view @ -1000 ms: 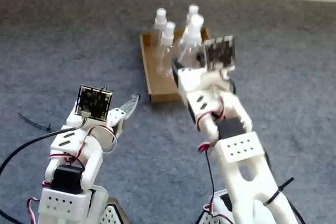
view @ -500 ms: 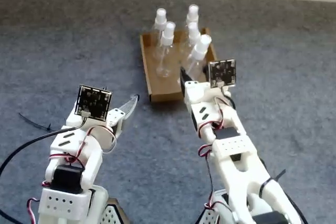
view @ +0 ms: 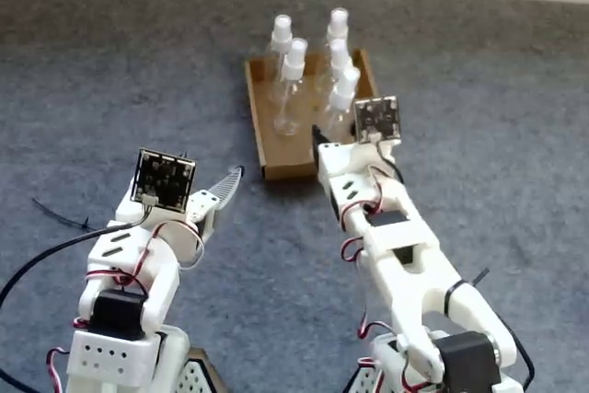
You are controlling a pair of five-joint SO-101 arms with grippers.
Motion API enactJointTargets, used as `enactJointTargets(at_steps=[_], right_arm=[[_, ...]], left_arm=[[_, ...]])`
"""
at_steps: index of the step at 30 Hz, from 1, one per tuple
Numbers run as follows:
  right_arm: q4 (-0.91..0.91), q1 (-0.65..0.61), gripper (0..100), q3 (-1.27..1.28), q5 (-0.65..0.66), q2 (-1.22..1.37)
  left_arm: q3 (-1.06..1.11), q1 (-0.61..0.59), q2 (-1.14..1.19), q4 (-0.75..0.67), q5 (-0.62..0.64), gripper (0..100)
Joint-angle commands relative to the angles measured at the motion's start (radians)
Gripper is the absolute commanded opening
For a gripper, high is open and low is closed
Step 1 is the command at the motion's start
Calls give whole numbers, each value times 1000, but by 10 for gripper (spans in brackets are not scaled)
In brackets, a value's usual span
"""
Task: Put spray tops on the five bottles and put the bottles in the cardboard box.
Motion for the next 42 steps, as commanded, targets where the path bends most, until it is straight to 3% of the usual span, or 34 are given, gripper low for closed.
enactJointTargets(at_steps=[1, 8, 14, 26, 34, 42], right_arm=[[-19, -45, 7, -58, 11, -7], [-19, -45, 13, -53, 11, -2], [-18, -47, 118, -53, 112, -8], [-18, -79, 128, -51, 110, -10], [-18, -74, 289, -51, 110, -10], [-16, -73, 293, -59, 112, -12]], left_arm=[[-4, -8, -12, -21, -9, 266], [-4, -8, -12, -21, -9, 266], [-4, -8, -12, -21, -9, 266], [-4, -8, -8, -20, -9, 266], [-4, -8, -8, -20, -9, 266], [-4, -8, -7, -20, -9, 266]])
